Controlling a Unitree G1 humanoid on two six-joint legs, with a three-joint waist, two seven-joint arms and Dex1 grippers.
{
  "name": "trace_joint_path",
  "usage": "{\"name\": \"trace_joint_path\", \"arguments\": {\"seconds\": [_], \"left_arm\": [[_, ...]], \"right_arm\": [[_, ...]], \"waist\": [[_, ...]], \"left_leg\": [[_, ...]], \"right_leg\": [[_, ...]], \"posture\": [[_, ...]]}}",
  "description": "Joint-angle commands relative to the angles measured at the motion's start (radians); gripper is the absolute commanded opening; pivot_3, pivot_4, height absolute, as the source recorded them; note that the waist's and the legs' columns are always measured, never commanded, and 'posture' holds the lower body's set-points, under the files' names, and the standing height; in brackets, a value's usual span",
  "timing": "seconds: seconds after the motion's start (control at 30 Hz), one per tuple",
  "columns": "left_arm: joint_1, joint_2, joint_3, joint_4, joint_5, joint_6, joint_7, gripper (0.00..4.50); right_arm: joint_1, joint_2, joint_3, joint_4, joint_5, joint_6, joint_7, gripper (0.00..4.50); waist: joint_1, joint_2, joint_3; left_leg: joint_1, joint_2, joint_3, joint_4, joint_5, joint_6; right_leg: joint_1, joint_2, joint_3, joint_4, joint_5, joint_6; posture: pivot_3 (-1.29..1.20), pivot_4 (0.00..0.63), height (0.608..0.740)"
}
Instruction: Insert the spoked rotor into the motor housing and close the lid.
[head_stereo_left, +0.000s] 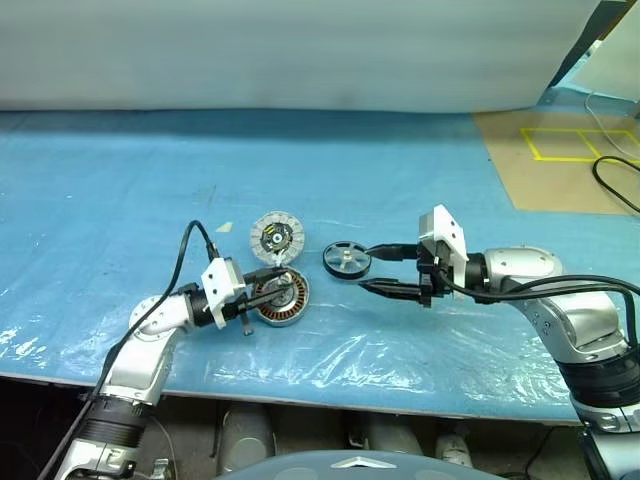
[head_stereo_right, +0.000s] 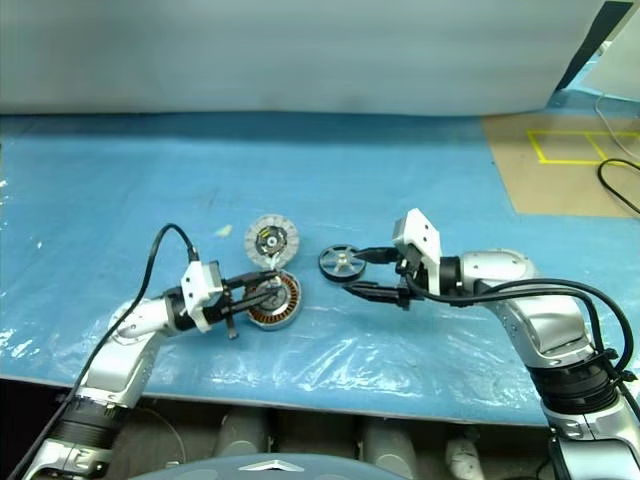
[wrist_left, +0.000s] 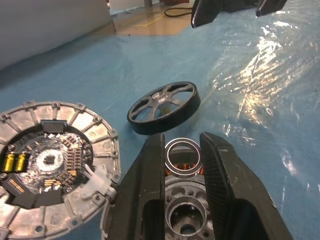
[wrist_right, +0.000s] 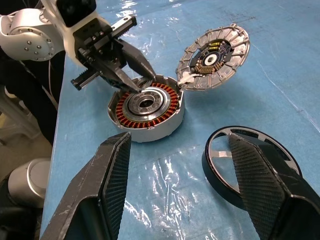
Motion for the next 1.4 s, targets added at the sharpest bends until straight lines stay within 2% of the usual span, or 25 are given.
{"name": "trace_joint_path", "arguments": {"seconds": [0.03, 0.63, 1.03, 1.4], "left_arm": [[0.012, 0.027, -0.003, -0.023, 0.002, 0.002, -0.003, 0.68], [-0.012, 0.060, -0.015, 0.047, 0.018, 0.108, 0.018, 0.68], [-0.006, 0.057, -0.034, 0.017, -0.015, 0.126, -0.026, 0.68], [-0.051, 0.031, -0.040, 0.078, 0.018, 0.078, -0.006, 0.68]], "right_arm": [[0.001, -0.008, -0.024, -0.020, -0.002, -0.025, -0.002, 3.23], [0.044, -0.005, -0.012, -0.047, -0.019, -0.032, -0.041, 3.23], [0.047, -0.007, -0.006, -0.065, -0.018, -0.019, -0.065, 3.23], [0.044, -0.006, 0.003, -0.069, -0.019, -0.013, -0.078, 3.23]], "waist": [[0.000, 0.000, 0.000], [0.000, 0.000, 0.000], [0.001, 0.000, 0.000], [0.005, 0.000, 0.000]], "left_leg": [[0.000, 0.000, 0.000, 0.000, 0.000, 0.000], [0.001, 0.000, 0.000, 0.001, 0.000, 0.000], [0.001, 0.000, 0.000, 0.000, 0.000, 0.000], [0.001, -0.001, 0.000, 0.001, 0.000, 0.001]], "right_leg": [[0.000, 0.000, 0.000, 0.000, 0.000, 0.000], [0.001, 0.000, 0.000, 0.001, 0.000, 0.000], [0.001, 0.000, 0.000, 0.001, 0.000, 0.000], [0.002, 0.000, 0.000, 0.001, 0.000, 0.000]], "posture": [[0.00, 0.150, 0.740], [0.00, 0.150, 0.740], [0.00, 0.150, 0.740], [0.00, 0.150, 0.740]]}}
